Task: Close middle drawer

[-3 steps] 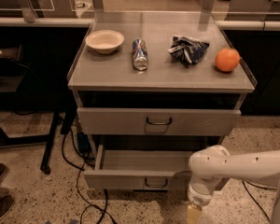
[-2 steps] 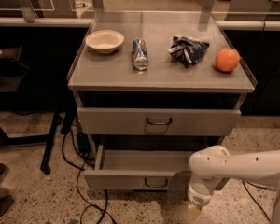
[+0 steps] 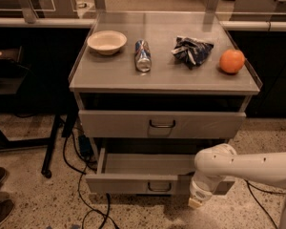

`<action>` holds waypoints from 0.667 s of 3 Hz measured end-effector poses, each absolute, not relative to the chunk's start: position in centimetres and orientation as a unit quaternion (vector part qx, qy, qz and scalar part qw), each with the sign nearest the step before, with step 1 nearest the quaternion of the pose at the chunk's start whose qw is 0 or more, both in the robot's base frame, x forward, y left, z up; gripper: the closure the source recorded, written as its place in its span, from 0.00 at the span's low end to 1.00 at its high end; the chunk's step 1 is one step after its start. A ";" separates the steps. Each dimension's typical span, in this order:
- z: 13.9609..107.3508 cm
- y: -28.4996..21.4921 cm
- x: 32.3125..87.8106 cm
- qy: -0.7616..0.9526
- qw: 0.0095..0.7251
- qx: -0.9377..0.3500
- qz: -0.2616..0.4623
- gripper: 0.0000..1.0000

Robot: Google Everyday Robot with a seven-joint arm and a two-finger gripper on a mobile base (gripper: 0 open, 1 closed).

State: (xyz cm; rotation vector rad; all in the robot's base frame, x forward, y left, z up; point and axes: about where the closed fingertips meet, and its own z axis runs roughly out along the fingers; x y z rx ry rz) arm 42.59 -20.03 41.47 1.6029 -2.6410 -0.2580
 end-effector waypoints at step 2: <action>41.9 -19.1 47.6 -0.856 -0.030 0.514 -0.058 1.00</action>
Offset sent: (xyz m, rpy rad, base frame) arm 0.0801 0.0158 0.0094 0.0079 -0.1761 -0.0134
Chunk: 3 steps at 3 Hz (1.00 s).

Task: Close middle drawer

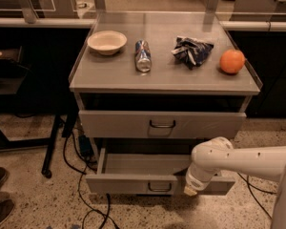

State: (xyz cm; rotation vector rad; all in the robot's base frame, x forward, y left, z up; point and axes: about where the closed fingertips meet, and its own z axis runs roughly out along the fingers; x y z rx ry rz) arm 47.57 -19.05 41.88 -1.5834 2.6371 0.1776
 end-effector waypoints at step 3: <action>41.9 -19.1 47.6 0.855 0.030 -0.514 0.058 0.36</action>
Offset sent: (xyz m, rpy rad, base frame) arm 0.0001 0.0000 0.0000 0.0000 -0.0002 0.0001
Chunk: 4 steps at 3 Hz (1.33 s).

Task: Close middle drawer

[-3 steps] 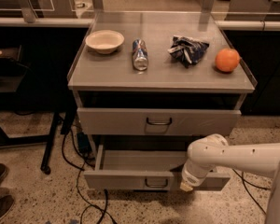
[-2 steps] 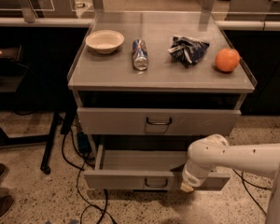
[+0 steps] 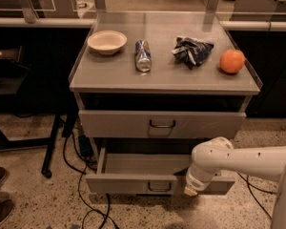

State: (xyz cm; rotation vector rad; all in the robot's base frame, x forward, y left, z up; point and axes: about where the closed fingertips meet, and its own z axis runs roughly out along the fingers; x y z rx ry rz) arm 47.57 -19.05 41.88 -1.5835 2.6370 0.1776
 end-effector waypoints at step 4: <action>41.9 -19.0 47.6 0.855 0.030 -0.514 0.058 0.20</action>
Offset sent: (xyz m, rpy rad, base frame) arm 0.0000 0.0000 0.0000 0.0000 0.0000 0.0000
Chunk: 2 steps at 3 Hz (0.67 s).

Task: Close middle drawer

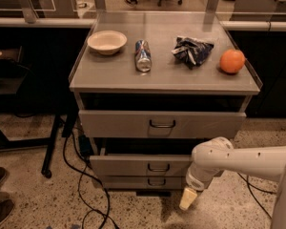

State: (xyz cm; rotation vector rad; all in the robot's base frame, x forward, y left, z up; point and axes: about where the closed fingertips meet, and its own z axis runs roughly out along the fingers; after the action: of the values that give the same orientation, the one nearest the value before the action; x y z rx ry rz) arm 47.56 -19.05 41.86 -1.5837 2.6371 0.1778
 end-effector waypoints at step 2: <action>41.9 -19.0 47.6 0.855 0.030 -0.514 0.058 0.65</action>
Offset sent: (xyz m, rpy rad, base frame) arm 0.0000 0.0000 0.0000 0.0000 0.0000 0.0000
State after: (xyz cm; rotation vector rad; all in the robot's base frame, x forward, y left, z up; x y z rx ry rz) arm 47.56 -19.05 41.86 -1.5837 2.6371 0.1779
